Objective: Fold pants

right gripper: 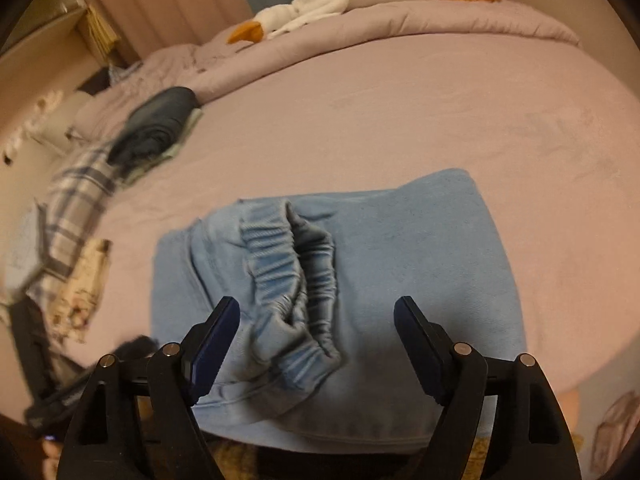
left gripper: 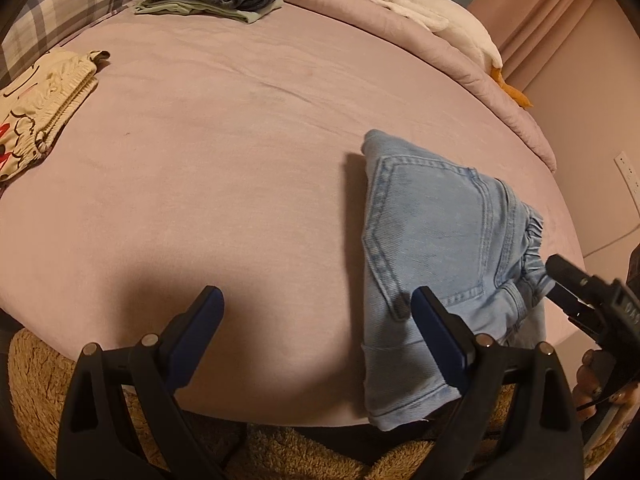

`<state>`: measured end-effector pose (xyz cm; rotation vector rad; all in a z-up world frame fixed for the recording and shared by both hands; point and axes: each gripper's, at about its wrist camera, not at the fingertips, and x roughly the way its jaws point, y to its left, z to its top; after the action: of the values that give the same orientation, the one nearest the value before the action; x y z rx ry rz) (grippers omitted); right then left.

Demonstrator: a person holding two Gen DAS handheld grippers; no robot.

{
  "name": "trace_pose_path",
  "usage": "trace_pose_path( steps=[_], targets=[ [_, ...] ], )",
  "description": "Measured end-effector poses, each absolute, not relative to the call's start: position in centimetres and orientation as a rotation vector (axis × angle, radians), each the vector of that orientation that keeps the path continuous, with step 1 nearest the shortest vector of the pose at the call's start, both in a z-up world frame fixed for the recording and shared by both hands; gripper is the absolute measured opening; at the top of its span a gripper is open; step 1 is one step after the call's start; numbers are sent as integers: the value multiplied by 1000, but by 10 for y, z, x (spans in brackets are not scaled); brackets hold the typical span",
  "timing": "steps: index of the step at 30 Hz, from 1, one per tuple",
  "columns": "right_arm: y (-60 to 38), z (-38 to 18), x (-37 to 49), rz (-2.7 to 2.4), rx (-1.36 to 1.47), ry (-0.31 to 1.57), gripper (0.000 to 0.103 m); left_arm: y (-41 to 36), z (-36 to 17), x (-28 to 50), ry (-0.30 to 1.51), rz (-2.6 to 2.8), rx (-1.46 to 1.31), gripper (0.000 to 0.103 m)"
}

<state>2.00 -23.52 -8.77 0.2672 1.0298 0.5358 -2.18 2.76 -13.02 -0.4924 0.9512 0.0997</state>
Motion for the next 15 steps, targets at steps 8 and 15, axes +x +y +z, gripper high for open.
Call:
trace_pose_path(
  steps=[8,15],
  targets=[
    [-193,-118,35,634,211,1163,88,37,-132,-25,951,109,-510,94],
    [-183,-121,30,641,203,1102,76,41,-134,-26,948,118,-520,94]
  ],
)
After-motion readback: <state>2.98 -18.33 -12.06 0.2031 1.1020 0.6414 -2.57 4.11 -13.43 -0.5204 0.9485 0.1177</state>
